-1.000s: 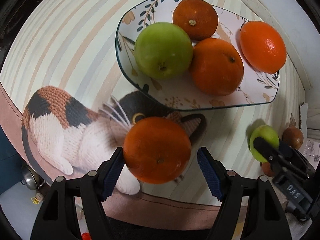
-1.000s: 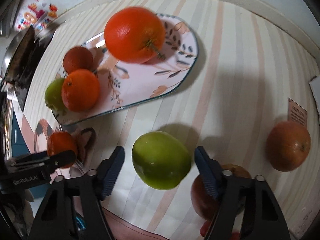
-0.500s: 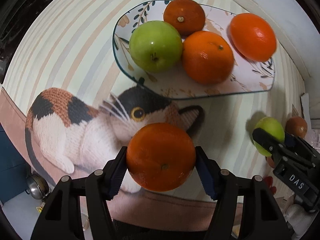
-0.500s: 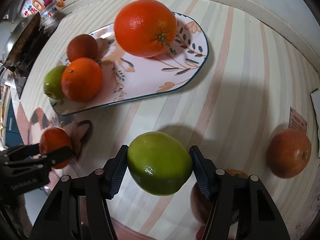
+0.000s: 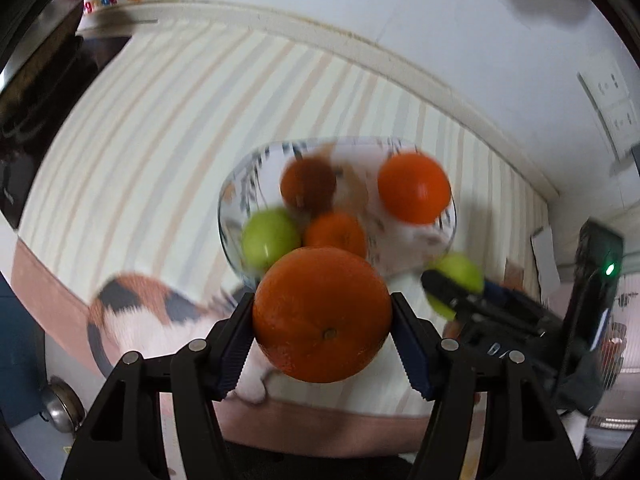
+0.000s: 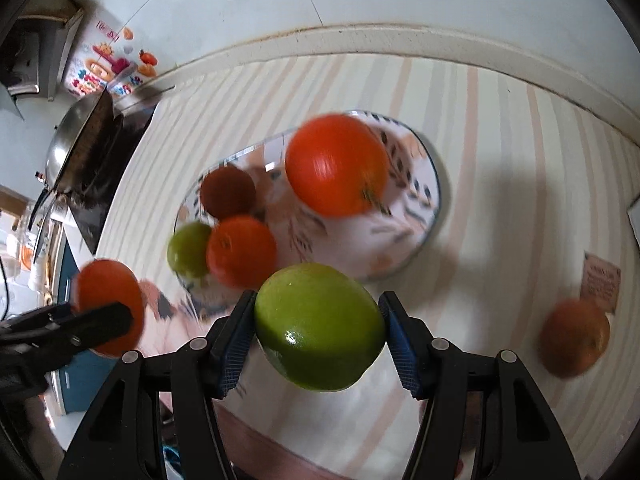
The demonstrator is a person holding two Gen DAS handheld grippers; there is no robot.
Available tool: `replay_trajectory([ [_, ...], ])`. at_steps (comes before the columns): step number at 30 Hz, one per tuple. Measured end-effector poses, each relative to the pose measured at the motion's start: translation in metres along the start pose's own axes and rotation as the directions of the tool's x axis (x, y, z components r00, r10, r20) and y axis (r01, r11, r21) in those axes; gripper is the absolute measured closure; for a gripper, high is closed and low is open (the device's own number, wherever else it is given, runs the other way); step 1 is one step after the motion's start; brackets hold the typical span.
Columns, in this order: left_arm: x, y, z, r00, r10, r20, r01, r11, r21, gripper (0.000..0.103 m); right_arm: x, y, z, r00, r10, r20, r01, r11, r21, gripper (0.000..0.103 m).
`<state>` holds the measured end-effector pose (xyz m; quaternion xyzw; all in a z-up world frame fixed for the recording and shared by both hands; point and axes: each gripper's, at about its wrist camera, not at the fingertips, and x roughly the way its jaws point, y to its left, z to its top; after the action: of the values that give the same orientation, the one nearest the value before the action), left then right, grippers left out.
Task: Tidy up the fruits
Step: 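Place the tangerine and green apple on the plate and open both tools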
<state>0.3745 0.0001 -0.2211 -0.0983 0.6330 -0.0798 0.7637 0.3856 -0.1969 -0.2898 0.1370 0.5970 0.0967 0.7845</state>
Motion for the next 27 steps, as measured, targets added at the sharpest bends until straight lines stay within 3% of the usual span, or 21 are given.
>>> replay_trajectory([
  [5, 0.008, 0.013, 0.044, 0.997, 0.071, 0.002, -0.071, 0.997, 0.012, 0.04, 0.028, 0.006, 0.02, 1.0, -0.005, -0.012, 0.005, 1.0, 0.027, 0.039],
  [13, 0.067, 0.037, 0.091, 0.98, 0.165, -0.109, -0.163, 0.986, 0.032, 0.04, 0.052, 0.006, 0.026, 1.0, -0.005, -0.029, 0.007, 0.997, 0.078, 0.039],
  [19, 0.098, 0.046, 0.099, 0.969, 0.166, -0.184, -0.165, 0.986, 0.018, 0.04, 0.058, 0.003, 0.028, 0.999, -0.01, -0.037, 0.014, 0.996, 0.094, 0.039],
  [24, 0.099, 0.051, 0.098, 0.97, 0.138, -0.201, -0.142, 0.99, -0.007, 0.039, 0.062, 0.001, 0.028, 0.999, 0.007, -0.053, -0.001, 0.993, 0.119, 0.037],
  [26, 0.099, 0.052, 0.096, 0.97, 0.132, -0.203, -0.137, 0.991, -0.011, 0.039, 0.061, 0.001, 0.03, 0.999, 0.0, -0.048, 0.006, 0.992, 0.127, 0.021],
  [27, 0.099, 0.053, 0.096, 0.971, 0.125, -0.202, -0.129, 0.992, -0.01, 0.035, 0.06, 0.001, 0.031, 0.999, -0.002, -0.043, 0.008, 0.992, 0.128, 0.019],
])
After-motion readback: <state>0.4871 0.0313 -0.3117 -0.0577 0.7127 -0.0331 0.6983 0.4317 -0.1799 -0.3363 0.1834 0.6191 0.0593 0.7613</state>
